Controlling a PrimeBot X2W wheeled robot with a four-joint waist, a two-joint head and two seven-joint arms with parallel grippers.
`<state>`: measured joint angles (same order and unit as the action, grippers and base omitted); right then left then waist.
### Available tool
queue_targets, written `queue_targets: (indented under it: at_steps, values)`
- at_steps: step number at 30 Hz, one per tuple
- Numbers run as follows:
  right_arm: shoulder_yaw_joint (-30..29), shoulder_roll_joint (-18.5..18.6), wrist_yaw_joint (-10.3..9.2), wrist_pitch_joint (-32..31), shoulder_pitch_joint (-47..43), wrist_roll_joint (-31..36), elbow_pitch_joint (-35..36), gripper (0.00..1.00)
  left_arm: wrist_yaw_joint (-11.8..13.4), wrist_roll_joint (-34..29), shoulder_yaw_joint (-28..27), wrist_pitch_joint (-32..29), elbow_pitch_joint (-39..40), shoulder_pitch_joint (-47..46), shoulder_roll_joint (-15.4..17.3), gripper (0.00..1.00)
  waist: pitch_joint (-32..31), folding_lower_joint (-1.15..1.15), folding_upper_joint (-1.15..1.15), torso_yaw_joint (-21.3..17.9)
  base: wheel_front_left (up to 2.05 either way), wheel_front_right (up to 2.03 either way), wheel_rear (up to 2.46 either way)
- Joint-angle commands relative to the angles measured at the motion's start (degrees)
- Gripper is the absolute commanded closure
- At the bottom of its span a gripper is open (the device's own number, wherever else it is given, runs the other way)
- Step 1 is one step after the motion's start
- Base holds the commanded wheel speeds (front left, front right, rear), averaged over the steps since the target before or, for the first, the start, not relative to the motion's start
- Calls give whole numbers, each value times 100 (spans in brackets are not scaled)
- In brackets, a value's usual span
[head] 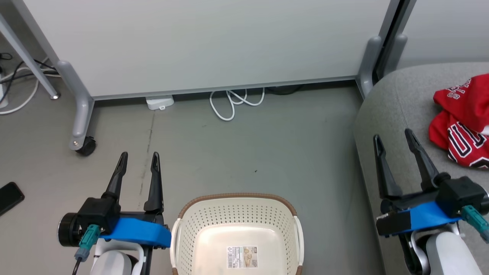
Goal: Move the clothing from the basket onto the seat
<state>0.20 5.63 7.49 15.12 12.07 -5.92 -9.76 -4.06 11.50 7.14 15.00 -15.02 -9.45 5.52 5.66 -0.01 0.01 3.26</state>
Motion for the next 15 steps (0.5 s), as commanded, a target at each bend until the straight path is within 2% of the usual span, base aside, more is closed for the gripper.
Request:
queue_targets:
  at_steps: [1,15]
  values:
    - [-32,-40,1,4,-160,45,30,0,-33,-52,-61,27,-28,69,-13,0,-112,1,-1,85,0,0,0]
    - [-293,-257,1,4,-732,-11,-61,0,-177,-226,-400,27,-216,304,-180,0,-316,1,-1,240,0,0,0]
